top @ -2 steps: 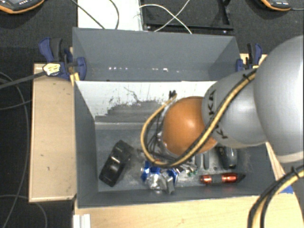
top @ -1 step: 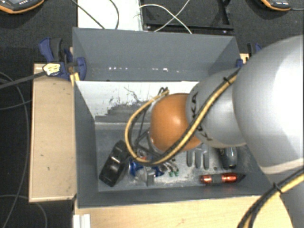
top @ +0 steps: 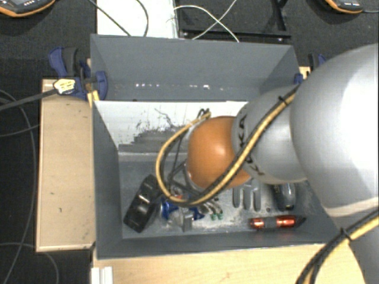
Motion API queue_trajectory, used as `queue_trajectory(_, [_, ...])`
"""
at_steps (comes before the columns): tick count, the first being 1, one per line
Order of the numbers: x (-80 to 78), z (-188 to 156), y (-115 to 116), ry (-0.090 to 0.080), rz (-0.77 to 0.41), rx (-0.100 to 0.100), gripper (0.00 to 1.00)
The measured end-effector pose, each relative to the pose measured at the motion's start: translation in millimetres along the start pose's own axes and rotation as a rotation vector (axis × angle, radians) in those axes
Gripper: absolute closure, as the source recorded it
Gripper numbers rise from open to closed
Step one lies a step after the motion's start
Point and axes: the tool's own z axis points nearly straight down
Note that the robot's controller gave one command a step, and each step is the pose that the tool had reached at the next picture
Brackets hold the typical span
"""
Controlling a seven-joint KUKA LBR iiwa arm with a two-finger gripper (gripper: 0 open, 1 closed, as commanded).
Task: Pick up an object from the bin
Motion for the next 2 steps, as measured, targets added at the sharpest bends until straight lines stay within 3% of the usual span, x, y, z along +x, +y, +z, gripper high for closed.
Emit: queue_trajectory(2, [0.4, -8.7, -0.1, 0.001, 0.001, 0.0, 1.0])
